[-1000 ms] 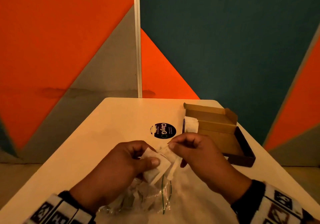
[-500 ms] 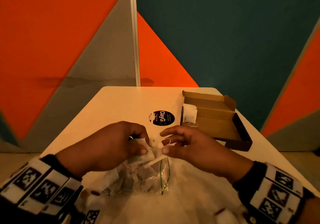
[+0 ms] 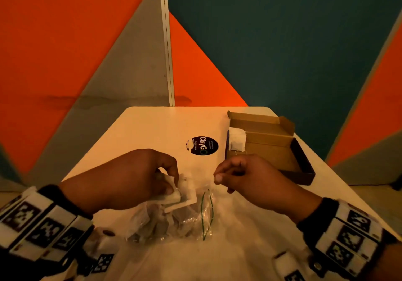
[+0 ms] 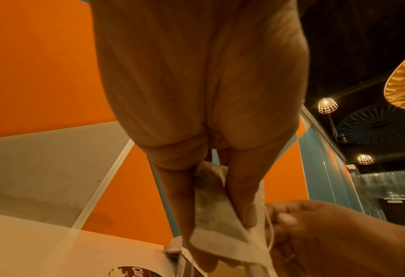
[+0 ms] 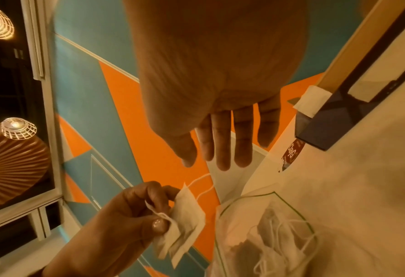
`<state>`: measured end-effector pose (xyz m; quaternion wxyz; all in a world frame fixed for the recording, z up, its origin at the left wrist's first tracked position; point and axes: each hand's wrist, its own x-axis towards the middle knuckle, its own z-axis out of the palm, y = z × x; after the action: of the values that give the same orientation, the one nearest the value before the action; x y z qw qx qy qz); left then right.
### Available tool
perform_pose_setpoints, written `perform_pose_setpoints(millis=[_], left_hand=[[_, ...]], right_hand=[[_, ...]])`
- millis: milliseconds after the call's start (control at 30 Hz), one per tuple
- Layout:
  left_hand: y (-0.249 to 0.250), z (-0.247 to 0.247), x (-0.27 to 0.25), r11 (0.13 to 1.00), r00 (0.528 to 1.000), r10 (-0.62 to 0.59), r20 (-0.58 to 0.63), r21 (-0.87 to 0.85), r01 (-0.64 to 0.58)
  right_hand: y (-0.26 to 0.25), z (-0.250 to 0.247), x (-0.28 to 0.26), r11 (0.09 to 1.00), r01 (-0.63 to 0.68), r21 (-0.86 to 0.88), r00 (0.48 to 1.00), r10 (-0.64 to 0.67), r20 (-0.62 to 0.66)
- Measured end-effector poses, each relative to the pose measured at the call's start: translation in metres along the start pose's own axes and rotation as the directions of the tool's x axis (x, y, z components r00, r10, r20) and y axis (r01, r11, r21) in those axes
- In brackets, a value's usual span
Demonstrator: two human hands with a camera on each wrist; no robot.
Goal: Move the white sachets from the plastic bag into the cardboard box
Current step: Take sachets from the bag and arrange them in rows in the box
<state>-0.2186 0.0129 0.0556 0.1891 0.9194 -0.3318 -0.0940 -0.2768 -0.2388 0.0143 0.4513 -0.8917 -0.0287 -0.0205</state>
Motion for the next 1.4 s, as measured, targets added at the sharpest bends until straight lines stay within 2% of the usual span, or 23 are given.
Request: perform_pose_setpoints(millis=[100, 200, 267, 367, 467, 633, 733, 833, 867, 933, 1000, 1033, 1133, 1267, 1400], left_hand=[[0.003, 0.003, 0.002, 1.0, 1.0, 0.014, 0.002, -0.001, -0.014], [0.008, 0.006, 0.004, 0.998, 0.998, 0.056, 0.001, -0.001, -0.056], [0.008, 0.007, 0.004, 0.996, 0.996, 0.086, -0.001, -0.004, -0.086], [0.004, 0.004, 0.001, 0.996, 0.996, 0.092, 0.012, -0.014, -0.092], [-0.001, 0.002, -0.002, 0.996, 0.996, 0.09, -0.007, -0.028, -0.09], [-0.01, 0.002, -0.002, 0.997, 0.997, 0.059, -0.05, -0.041, -0.061], [-0.014, 0.003, -0.003, 0.999, 0.997, 0.032, -0.067, -0.025, -0.034], [-0.015, 0.005, -0.001, 0.999, 0.996, 0.026, -0.08, -0.038, -0.029], [-0.014, 0.005, 0.0, 0.998, 0.996, 0.023, -0.089, -0.055, -0.028], [-0.011, 0.008, 0.002, 0.994, 0.994, 0.017, -0.109, -0.102, -0.028], [-0.005, 0.009, 0.003, 0.989, 0.992, 0.019, -0.121, -0.142, -0.036], [-0.001, 0.009, 0.003, 0.988, 0.993, 0.02, -0.116, -0.151, -0.037], [0.006, 0.006, 0.004, 0.991, 0.995, 0.019, -0.102, -0.129, -0.032], [0.001, -0.002, 0.003, 1.0, 0.99, -0.021, -0.14, -0.001, 0.021], [-0.012, -0.011, 0.0, 0.997, 0.977, -0.072, -0.2, -0.02, 0.069]], right_hand=[[-0.002, 0.009, 0.001, 0.997, 0.012, 0.071, 0.997, -0.018, 0.08], [-0.01, 0.019, 0.004, 0.999, 0.047, -0.004, 0.989, -0.046, 0.141], [-0.012, 0.02, 0.007, 0.998, 0.061, -0.007, 0.993, -0.06, 0.099], [-0.008, 0.013, 0.007, 0.991, 0.044, 0.127, 0.999, -0.044, 0.0], [-0.001, 0.002, 0.005, 0.963, 0.012, 0.267, 0.995, 0.013, -0.094], [0.013, -0.006, 0.006, 0.94, -0.079, 0.333, 0.972, 0.147, -0.185], [0.021, -0.016, 0.005, 0.963, -0.145, 0.228, 0.941, 0.205, -0.268], [0.022, -0.02, 0.004, 0.988, -0.15, -0.033, 0.934, 0.13, -0.332], [0.017, -0.018, 0.003, 0.99, -0.109, -0.085, 0.954, 0.08, -0.288], [0.006, -0.007, 0.001, 0.987, 0.027, -0.157, 0.994, -0.043, -0.097], [-0.008, 0.007, -0.001, 0.958, 0.141, -0.25, 0.987, -0.117, 0.109], [-0.012, 0.014, 0.0, 0.94, 0.188, -0.285, 0.976, -0.145, 0.165], [-0.015, 0.019, 0.007, 0.918, 0.235, -0.319, 0.967, -0.187, 0.174], [-0.008, 0.004, 0.009, 0.947, 0.184, -0.263, 0.977, -0.147, 0.156], [0.002, -0.021, 0.009, 0.964, 0.109, -0.243, 0.991, -0.085, 0.107]])
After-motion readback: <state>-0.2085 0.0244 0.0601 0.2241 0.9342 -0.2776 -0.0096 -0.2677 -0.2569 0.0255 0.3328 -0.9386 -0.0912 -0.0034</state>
